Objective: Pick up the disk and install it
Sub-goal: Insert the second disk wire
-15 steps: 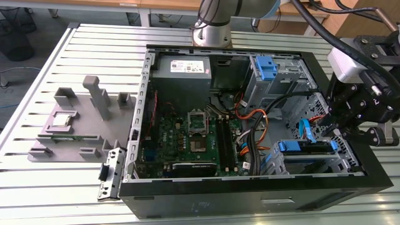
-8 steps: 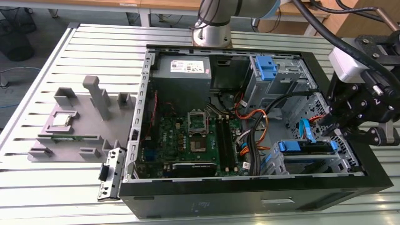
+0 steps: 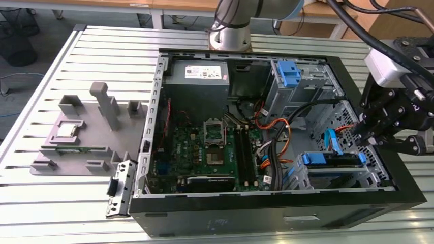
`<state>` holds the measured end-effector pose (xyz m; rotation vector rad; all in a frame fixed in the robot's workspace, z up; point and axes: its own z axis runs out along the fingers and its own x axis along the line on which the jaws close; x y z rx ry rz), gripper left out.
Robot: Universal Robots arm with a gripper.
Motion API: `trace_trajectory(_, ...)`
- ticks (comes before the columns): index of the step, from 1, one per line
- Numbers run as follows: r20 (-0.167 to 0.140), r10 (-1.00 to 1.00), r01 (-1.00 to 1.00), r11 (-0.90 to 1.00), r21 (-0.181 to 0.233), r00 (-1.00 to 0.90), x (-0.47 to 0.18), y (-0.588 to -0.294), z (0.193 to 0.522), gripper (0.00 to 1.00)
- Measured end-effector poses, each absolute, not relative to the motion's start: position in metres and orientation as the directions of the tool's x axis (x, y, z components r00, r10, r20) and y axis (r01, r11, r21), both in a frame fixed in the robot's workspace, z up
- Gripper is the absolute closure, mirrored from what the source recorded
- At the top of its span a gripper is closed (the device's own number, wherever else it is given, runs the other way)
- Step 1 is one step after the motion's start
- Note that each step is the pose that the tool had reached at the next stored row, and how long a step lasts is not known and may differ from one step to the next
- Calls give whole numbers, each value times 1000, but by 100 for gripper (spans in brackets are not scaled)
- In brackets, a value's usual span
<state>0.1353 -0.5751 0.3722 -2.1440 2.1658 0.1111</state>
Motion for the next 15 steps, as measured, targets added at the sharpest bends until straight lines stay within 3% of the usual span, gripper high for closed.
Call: trace_trajectory(15,-116,-993,-1000,11,-13,-9,140,-533,368,72)
